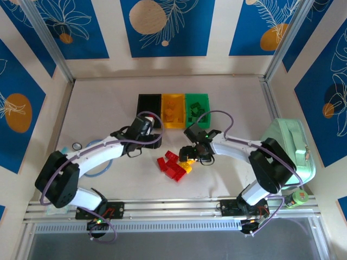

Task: Sort the legos into containers by color
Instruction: Pick up the lego from the center of the table, then place the lego in the container.

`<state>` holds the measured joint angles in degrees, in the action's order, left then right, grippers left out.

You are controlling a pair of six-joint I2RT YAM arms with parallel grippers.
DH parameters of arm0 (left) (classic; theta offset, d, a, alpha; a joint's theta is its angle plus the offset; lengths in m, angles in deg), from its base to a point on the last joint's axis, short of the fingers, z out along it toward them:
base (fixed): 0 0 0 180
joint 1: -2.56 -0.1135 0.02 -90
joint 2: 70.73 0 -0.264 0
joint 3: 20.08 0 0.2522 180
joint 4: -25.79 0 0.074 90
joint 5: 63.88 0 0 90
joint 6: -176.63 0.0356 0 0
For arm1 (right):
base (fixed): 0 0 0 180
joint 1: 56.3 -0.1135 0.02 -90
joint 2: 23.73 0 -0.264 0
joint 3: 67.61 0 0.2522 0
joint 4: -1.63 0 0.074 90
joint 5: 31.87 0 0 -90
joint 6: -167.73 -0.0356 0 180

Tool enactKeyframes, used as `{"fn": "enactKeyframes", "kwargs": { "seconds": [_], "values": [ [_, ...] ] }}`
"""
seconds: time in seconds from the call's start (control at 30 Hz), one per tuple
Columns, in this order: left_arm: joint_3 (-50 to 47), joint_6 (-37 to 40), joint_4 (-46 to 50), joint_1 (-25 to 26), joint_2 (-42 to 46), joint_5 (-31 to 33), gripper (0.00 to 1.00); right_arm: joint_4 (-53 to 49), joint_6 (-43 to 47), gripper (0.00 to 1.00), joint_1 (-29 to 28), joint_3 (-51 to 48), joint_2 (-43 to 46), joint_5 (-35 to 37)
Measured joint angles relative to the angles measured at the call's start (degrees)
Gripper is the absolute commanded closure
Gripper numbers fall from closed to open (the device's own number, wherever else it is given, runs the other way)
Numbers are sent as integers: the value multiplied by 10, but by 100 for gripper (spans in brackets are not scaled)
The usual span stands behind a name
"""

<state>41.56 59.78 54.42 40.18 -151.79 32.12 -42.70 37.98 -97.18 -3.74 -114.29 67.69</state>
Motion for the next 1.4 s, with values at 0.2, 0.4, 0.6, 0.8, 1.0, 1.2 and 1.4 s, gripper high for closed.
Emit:
{"fn": "enactKeyframes", "kwargs": {
  "seconds": [0.2, 0.4, 0.6, 0.8, 1.0, 1.2, 1.4],
  "values": [
    [-44, -8, -10, 0, 29, 5, 28, -35, -21, 33, -3, 33, -36, 15],
    [-57, -13, -21, 0, 42, 11, 28, -46, -38, 51, -14, 59, -52, 27],
    [-67, -14, -26, 0, 50, 17, 29, -49, -42, 56, -21, 75, -51, 33],
    [-87, -16, -31, 0, 63, 20, 30, -73, -33, 56, -18, 120, -44, 46],
    [-108, -23, -34, 0, 82, 22, 31, -102, 5, 56, 11, 214, -45, 51],
    [-153, -42, -36, 0, 134, 21, 32, -129, 60, 55, 58, 352, -101, 43],
    [-190, -62, -37, 0, 175, 19, 33, -172, 107, 53, 87, 498, -207, 39]
  ]
}}
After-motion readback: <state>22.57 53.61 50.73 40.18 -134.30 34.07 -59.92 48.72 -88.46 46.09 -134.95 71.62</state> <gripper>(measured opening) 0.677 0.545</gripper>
